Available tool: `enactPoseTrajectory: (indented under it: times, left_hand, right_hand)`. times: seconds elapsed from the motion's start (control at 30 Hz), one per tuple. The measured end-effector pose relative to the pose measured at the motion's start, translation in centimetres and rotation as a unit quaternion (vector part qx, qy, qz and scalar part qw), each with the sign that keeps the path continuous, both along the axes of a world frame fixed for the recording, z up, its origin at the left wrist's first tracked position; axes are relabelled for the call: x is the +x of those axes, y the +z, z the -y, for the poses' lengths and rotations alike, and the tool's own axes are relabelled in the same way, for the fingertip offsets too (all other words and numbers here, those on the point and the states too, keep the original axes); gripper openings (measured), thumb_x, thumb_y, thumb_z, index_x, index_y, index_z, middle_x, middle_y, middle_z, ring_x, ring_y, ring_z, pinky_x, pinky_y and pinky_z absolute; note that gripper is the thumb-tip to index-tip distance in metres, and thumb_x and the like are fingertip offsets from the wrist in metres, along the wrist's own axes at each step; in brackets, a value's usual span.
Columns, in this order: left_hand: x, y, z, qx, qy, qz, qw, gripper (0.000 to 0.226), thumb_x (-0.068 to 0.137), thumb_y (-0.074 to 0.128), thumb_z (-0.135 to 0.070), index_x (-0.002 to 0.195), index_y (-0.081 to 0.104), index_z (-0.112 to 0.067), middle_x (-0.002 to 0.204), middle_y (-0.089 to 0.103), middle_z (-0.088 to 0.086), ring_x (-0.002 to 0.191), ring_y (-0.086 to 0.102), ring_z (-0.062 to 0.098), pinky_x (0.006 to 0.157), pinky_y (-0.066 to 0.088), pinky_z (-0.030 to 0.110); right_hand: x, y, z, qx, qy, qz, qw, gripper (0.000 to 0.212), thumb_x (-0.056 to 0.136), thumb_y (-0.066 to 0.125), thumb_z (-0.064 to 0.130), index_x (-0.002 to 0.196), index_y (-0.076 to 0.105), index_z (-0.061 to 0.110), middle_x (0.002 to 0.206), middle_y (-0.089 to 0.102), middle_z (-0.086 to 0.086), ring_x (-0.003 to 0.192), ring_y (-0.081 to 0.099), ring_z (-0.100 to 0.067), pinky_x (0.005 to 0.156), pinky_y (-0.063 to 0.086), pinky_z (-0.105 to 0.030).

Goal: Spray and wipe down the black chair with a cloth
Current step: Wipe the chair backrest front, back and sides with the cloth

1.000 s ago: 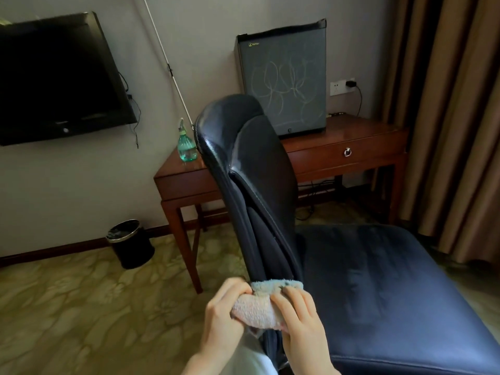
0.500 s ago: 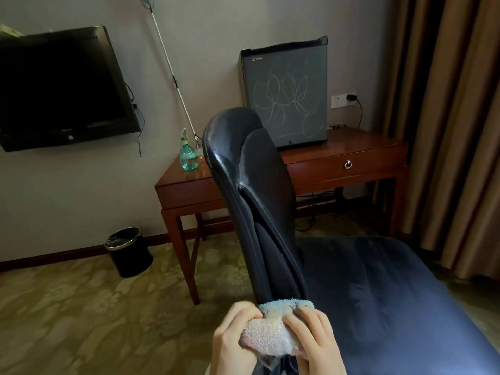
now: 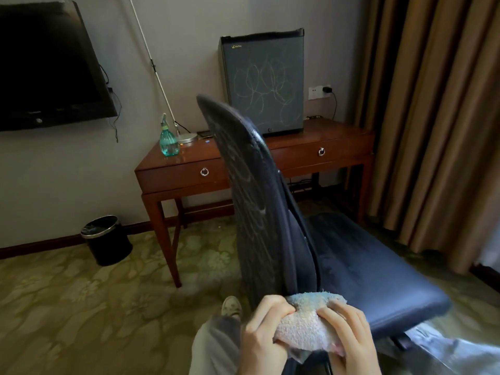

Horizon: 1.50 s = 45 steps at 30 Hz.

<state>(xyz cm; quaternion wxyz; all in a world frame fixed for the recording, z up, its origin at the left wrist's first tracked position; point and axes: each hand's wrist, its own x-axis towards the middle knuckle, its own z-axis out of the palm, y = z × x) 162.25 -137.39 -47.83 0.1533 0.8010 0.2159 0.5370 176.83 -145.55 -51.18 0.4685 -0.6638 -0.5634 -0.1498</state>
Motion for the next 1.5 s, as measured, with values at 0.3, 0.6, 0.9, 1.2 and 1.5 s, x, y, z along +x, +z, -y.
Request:
enactPoseTrajectory:
  times: [0.3,0.6,0.9,1.2,1.5]
  left_hand:
    - [4.8,-0.6,5.4,0.004,-0.074,-0.027,0.997,0.026,0.075,0.055,-0.005,0.094,0.067,-0.017,0.1,0.061,-0.007,0.092,0.063,0.005,0.081,0.053,0.017]
    - [12.2,-0.8,10.1,0.004,-0.131,-0.058,0.99,0.035,0.073,0.063,0.002,0.098,0.065,-0.021,0.098,0.06,-0.007,0.082,0.064,0.013,0.07,0.053,0.023]
    - [15.3,0.9,12.9,0.005,-0.188,-0.084,0.978,0.031,0.079,0.069,-0.002,0.102,0.063,-0.022,0.099,0.056,-0.005,0.085,0.062,0.016,0.069,0.056,0.029]
    - [10.2,13.5,8.4,0.181,-0.14,-0.009,0.973,0.026,0.075,0.069,0.003,0.097,0.069,-0.008,0.098,0.064,0.005,0.083,0.063,0.024,0.071,0.053,0.036]
    - [9.3,26.9,2.1,0.342,0.022,0.033,0.939,0.02,0.086,0.061,0.001,0.103,0.069,-0.007,0.105,0.066,0.006,0.089,0.058,0.026,0.074,0.042,0.027]
  right_hand:
    - [2.8,0.0,7.9,0.041,-0.074,0.006,0.996,0.033,0.091,0.047,0.036,0.113,0.058,0.014,0.115,0.051,-0.005,0.105,0.048,-0.023,0.104,0.027,-0.019]
    - [7.4,0.5,13.5,0.031,-0.194,0.01,0.98,0.036,0.09,0.047,0.04,0.112,0.057,0.012,0.106,0.061,-0.02,0.1,0.051,-0.031,0.098,0.032,-0.022]
    - [9.7,2.0,17.6,0.012,-0.271,0.058,0.961,0.044,0.088,0.049,0.033,0.107,0.064,-0.003,0.108,0.059,-0.022,0.095,0.054,-0.039,0.084,0.04,-0.042]
    - [7.6,13.4,13.1,0.122,-0.191,0.134,0.965,0.043,0.073,0.064,-0.004,0.115,0.061,0.006,0.113,0.057,-0.022,0.103,0.05,-0.042,0.097,0.035,-0.027]
    - [8.1,26.9,5.6,0.243,-0.208,0.243,0.916,0.027,0.091,0.053,0.009,0.113,0.067,0.004,0.106,0.059,-0.022,0.1,0.052,-0.039,0.09,0.031,-0.018]
